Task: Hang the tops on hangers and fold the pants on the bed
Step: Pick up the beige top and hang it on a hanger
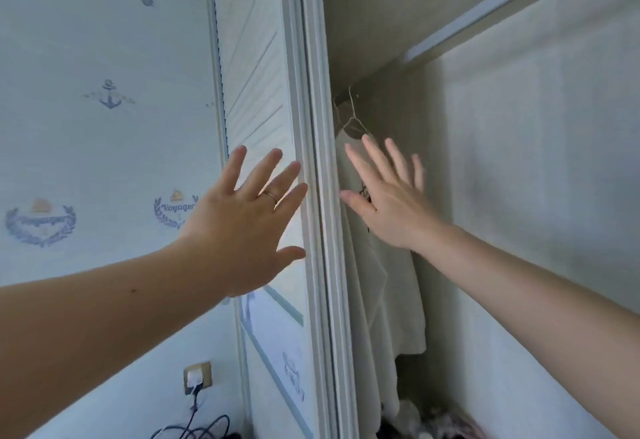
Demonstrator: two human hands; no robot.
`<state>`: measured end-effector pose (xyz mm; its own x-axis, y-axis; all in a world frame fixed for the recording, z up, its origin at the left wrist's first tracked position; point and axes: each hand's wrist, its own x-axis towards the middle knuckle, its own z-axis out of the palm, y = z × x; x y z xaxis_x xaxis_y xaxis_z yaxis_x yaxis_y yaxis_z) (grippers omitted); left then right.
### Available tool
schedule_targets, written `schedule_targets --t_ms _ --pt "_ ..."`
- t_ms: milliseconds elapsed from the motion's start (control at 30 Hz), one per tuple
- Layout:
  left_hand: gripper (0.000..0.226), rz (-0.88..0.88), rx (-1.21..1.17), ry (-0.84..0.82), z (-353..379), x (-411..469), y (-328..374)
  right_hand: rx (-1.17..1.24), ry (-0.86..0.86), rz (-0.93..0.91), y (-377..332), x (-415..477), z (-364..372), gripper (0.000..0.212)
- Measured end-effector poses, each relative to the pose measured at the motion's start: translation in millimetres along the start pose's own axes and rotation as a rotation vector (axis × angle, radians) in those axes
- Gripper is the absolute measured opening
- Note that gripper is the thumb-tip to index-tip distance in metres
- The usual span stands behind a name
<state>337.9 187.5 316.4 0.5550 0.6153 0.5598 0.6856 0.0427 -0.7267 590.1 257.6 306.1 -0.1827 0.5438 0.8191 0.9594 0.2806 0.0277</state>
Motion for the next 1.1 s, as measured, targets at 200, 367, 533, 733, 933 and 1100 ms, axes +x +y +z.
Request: schedule_targets --t_ms 200,367,533,733,933,1100 --pt "0.094 -0.231 -0.119 -0.149 3.7 -176.5 -71.6 0.156 -0.158 -0.127 -158.9 -95.5 -1.0 0.072" --pt "0.087 -0.392 -0.226 -0.265 9.3 -340.2 -114.9 0.286 -0.225 -0.393 -304.6 -144.0 0.4 0.072" --pt "0.083 -0.518 -0.222 -0.358 -3.3 -499.1 -133.1 0.418 -0.301 -0.657 -451.8 -180.5 5.4 0.072" --pt "0.082 -0.709 -0.131 -0.609 -29.7 -666.6 -143.5 0.616 -0.373 -0.950 -623.1 -228.1 9.2 0.072" --pt "0.079 -0.992 -0.033 -0.832 -56.9 -810.5 -149.8 0.748 -0.453 -1.234 -792.2 -295.8 11.6 0.075" --pt "0.080 -1.274 -0.002 -0.990 -62.6 -913.2 -146.5 0.865 -0.566 -1.399 -920.1 -358.9 17.5 0.076"
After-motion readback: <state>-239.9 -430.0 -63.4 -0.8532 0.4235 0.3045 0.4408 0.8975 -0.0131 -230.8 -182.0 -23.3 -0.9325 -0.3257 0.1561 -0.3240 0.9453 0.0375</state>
